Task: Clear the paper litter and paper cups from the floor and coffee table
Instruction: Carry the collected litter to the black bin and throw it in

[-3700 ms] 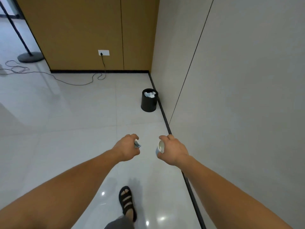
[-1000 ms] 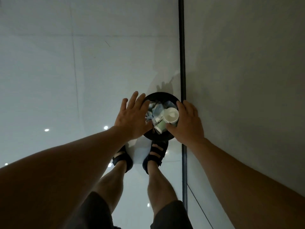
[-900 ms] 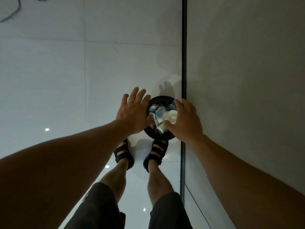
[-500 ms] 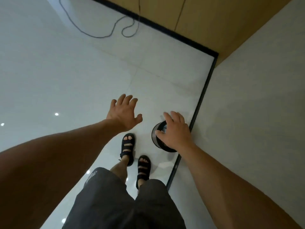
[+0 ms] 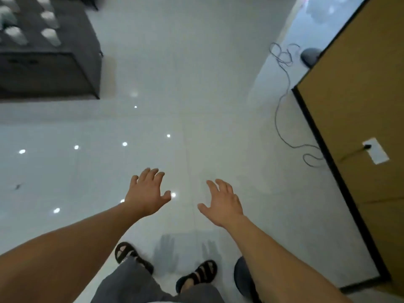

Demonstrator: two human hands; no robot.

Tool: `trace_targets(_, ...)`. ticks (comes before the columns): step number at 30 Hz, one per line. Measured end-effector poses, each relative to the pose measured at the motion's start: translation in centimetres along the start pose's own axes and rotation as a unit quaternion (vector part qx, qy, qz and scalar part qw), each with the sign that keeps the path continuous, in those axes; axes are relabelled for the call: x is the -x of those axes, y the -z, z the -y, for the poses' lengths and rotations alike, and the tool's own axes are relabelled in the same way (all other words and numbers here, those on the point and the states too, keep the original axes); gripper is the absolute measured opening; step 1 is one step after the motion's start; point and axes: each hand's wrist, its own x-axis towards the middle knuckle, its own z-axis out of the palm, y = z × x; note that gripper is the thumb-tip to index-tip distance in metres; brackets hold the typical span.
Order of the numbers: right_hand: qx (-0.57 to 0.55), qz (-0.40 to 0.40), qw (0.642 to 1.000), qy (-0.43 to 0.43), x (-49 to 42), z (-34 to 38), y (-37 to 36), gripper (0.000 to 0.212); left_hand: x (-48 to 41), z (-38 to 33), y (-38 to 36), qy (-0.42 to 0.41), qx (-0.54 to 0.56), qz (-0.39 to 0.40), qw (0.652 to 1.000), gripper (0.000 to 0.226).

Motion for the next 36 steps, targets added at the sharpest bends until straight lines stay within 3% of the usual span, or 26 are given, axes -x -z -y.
trace_targets(8, 0.084, 0.020, 0.971, 0.222, -8.4, 28.2, -0.4, 0.080, 7.5, 25.8, 3.6, 0.228, 0.070, -0.055, 0.970, 0.070)
trace_targets(16, 0.144, 0.052, 0.927, 0.343, -14.8, 46.6, -1.2, 0.080, 9.1, 40.6, 5.6, 0.348, 0.116, -0.066, 0.928, 0.070)
trace_targets(28, 0.250, 0.096, 0.851, 0.452, -27.2, 69.8, 0.8, 0.079, 6.0, 58.1, 12.0, 0.479, 0.176, -0.126, 0.851, 0.068)
trace_targets(36, 0.314, 0.161, 0.815, 0.461, -32.2, 84.4, -5.3, 0.077, 8.1, 71.5, 8.5, 0.541, 0.261, -0.095, 0.793, 0.069)
